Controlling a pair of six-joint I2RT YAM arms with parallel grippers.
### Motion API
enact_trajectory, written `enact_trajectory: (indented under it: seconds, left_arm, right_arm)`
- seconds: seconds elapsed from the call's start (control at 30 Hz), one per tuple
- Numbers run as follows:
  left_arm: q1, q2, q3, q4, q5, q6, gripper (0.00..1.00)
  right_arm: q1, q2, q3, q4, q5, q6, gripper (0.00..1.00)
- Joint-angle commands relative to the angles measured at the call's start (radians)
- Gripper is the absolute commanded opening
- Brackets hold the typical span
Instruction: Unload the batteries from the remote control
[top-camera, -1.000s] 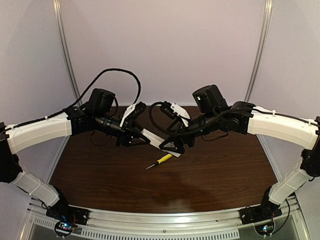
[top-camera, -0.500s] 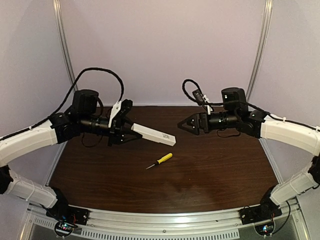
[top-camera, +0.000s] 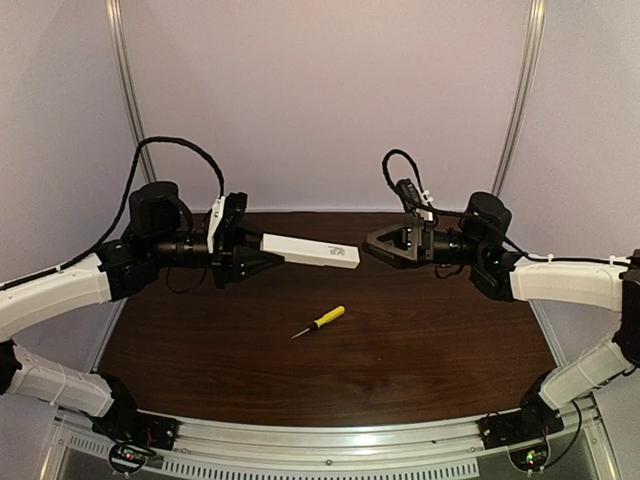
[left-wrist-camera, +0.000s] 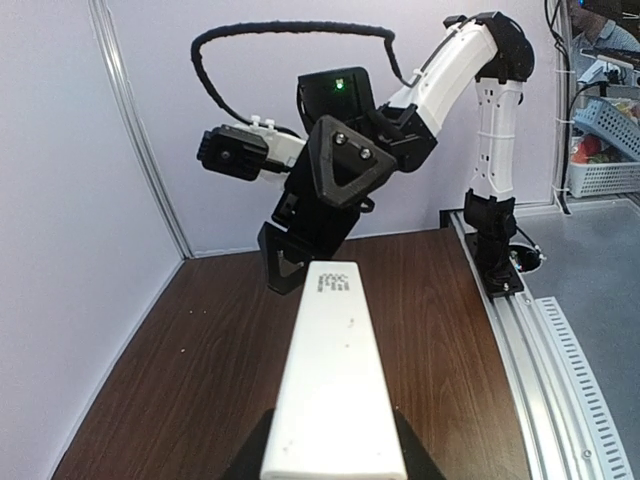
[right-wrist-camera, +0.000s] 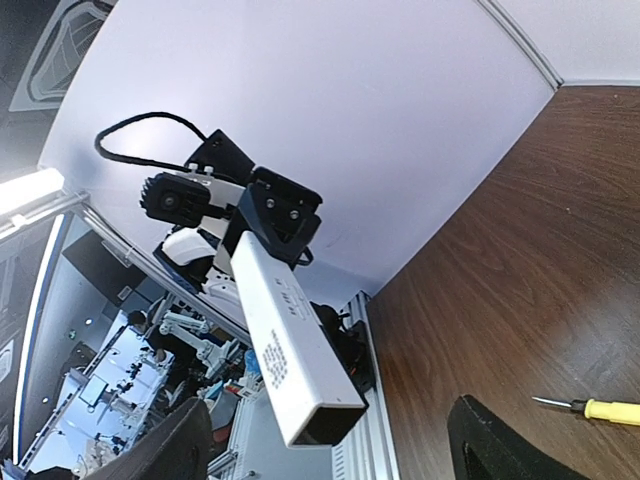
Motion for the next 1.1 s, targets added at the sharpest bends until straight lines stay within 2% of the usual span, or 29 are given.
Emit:
enact_trajectory:
  seconds: [0.0, 0.3, 0.33, 0.5, 0.9, 1.07]
  left_arm:
    - [0.004, 0.036, -0.006, 0.169, 0.073, -0.068, 0.0]
    - [0.006, 0.062, -0.026, 0.253, 0.107, -0.142, 0.0]
    - [0.006, 0.058, -0.028, 0.255, 0.105, -0.143, 0.0]
    - [0.006, 0.041, -0.042, 0.264, 0.096, -0.139, 0.0]
    - [0.009, 0.017, -0.051, 0.262, 0.08, -0.13, 0.0]
    - [0.009, 0.016, -0.051, 0.258, 0.08, -0.127, 0.0]
  right_arm:
    - [0.001, 0.015, -0.026, 0.272, -0.056, 0.158, 0.8]
    - [0.029, 0.061, -0.03, 0.385, -0.063, 0.238, 0.58]
    - [0.034, 0.065, -0.031, 0.387, -0.062, 0.238, 0.57]
    - [0.051, 0.084, -0.037, 0.4, -0.057, 0.253, 0.68]
    - [0.103, 0.129, -0.032, 0.47, -0.086, 0.296, 0.56]
    - [0.115, 0.147, -0.029, 0.504, -0.083, 0.317, 0.44]
